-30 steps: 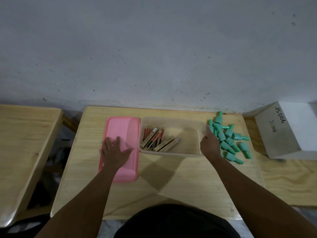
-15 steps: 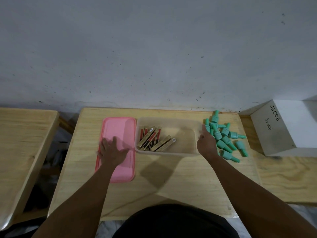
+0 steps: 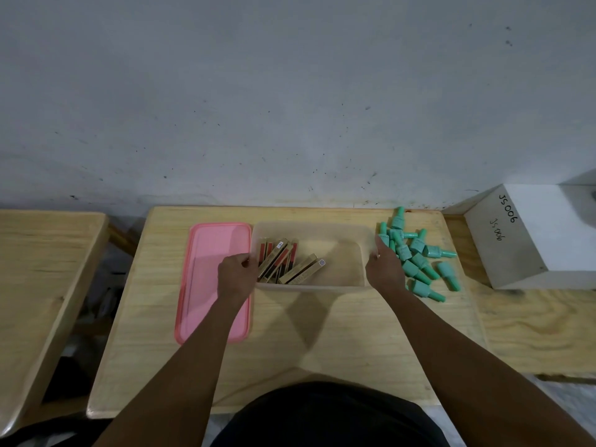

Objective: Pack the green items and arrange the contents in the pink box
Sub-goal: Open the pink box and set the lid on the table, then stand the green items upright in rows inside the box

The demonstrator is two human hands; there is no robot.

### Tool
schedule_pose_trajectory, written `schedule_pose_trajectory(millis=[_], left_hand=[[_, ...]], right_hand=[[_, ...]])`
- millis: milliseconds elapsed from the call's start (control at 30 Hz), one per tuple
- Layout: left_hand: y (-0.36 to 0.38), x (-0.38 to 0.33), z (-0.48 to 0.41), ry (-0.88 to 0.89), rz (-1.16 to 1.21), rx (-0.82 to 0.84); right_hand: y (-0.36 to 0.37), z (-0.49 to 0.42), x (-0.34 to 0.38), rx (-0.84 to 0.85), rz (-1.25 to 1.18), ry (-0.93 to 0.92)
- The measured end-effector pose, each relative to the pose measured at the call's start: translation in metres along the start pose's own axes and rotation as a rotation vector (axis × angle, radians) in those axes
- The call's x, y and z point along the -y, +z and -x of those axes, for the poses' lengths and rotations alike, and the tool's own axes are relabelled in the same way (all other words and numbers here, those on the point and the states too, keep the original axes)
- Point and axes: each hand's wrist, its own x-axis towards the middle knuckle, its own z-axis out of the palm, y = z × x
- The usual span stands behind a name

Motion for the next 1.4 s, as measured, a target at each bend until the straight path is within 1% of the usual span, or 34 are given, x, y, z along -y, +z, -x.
schedule_pose_trajectory(millis=[100,133,200,233,267,300,333,367,400,433,467,500,600,700,767,900,1033,1100,1167,1233,1333,1400], left_hand=[[-0.001,-0.002,0.001,-0.007,-0.005,0.002],[0.000,-0.002,0.001,-0.004,-0.002,0.007],[-0.001,-0.002,0.002,-0.002,0.002,0.015],[-0.001,-0.003,0.002,-0.009,0.002,0.020],[-0.002,-0.003,0.002,-0.014,0.004,0.021],[-0.002,-0.003,0.002,-0.022,0.003,0.026],[-0.003,-0.004,0.002,-0.031,0.002,0.031],[-0.003,-0.005,0.002,-0.038,0.005,0.033],[-0.003,-0.005,0.001,-0.045,0.009,0.031],[-0.004,-0.004,0.001,-0.052,0.015,0.030],[-0.004,-0.004,0.000,-0.060,0.018,0.035],[-0.005,-0.004,0.000,-0.066,0.020,0.042],[-0.006,-0.006,0.000,-0.070,0.030,0.059],[-0.006,-0.007,0.001,-0.100,0.045,0.066],[-0.006,-0.006,0.000,-0.137,0.053,0.076],[-0.006,-0.008,0.001,-0.126,0.054,0.081],[-0.006,-0.009,0.000,-0.114,0.050,0.087],[-0.006,-0.010,0.000,-0.106,0.041,0.092],[-0.007,-0.016,0.002,-0.095,0.006,0.090],[-0.007,-0.022,0.004,-0.057,-0.051,0.022],[-0.003,-0.037,0.006,0.137,-0.190,-0.157],[0.006,-0.050,0.007,0.277,-0.172,-0.161]], right_hand=[[0.002,-0.001,-0.001,0.010,-0.015,0.010],[0.003,0.001,0.000,-0.013,0.002,0.006],[0.004,0.008,0.006,-0.162,0.154,-0.075],[0.005,0.012,0.011,-0.243,0.244,-0.156],[0.008,0.017,0.019,-0.272,0.296,-0.243],[0.012,0.021,0.027,-0.220,0.303,-0.303],[0.021,0.024,0.035,-0.095,0.267,-0.308],[0.030,0.025,0.043,0.070,0.206,-0.246],[0.040,0.025,0.049,0.231,0.135,-0.136],[0.049,0.024,0.055,0.349,0.080,-0.028],[0.056,0.024,0.061,0.420,0.044,0.030],[0.062,0.024,0.065,0.445,0.017,0.042],[0.075,0.026,0.077,0.437,-0.063,0.002],[0.085,0.027,0.082,0.409,-0.068,-0.083],[0.088,0.026,0.080,0.432,-0.103,-0.072],[0.081,0.022,0.076,0.460,-0.044,-0.125],[0.062,0.018,0.062,0.469,-0.051,-0.104],[0.048,0.019,0.052,0.435,-0.018,-0.165],[0.032,0.024,0.043,0.352,-0.016,-0.250],[0.014,0.029,0.032,0.250,-0.037,-0.307],[-0.016,0.034,0.013,0.099,-0.059,-0.332],[-0.033,0.035,-0.005,0.020,-0.069,-0.305]])
